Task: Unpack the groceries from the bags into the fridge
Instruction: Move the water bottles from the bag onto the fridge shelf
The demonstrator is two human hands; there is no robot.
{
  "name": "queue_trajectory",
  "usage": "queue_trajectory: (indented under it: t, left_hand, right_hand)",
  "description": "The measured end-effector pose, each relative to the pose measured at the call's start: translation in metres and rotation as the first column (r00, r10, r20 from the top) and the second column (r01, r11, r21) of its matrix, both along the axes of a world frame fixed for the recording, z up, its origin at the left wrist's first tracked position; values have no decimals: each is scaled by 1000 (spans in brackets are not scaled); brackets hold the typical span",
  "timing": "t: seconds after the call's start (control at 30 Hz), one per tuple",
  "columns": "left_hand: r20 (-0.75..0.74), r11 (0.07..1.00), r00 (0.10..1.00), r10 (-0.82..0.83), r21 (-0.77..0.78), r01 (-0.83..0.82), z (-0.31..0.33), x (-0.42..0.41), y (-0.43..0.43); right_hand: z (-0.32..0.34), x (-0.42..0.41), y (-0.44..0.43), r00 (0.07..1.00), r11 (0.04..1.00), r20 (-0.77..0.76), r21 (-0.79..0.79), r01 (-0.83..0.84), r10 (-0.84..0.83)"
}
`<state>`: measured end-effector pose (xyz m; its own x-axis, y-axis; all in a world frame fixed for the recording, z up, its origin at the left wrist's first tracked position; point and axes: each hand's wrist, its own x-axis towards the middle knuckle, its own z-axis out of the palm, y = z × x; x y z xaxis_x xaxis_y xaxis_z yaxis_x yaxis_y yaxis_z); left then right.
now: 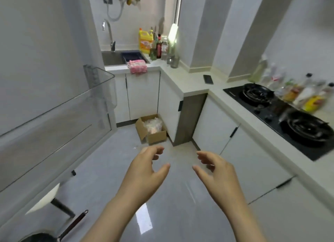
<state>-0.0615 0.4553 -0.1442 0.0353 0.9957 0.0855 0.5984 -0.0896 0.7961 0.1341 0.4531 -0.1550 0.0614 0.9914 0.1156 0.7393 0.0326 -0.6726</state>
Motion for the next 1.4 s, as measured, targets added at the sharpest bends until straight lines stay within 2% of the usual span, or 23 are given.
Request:
queue_trajectory:
  t: [0.23,0.47,0.93,1.27,1.4]
  left_hand:
    - [25,958,959,-283,56,281,9,78,16]
    - [35,880,885,-465,130,457,21,168,29]
    - [59,750,755,-653,185,635,33,369,45]
    - [66,642,642,-764,173,747,28,484,83]
    - [86,598,593,-800,183,780,29,526,112]
  right_hand:
    - [12,66,-38,958,956,-33,61,286,-284]
    - [20,143,-59,877,872,-118,109,477,-465]
    - [37,329,-72,750,716,-163,224,661,-641]
    - [26,421,-62,619,584,-220,209,785,-754]
    - [27,452,-42,564,525,-199,218,823,-801]
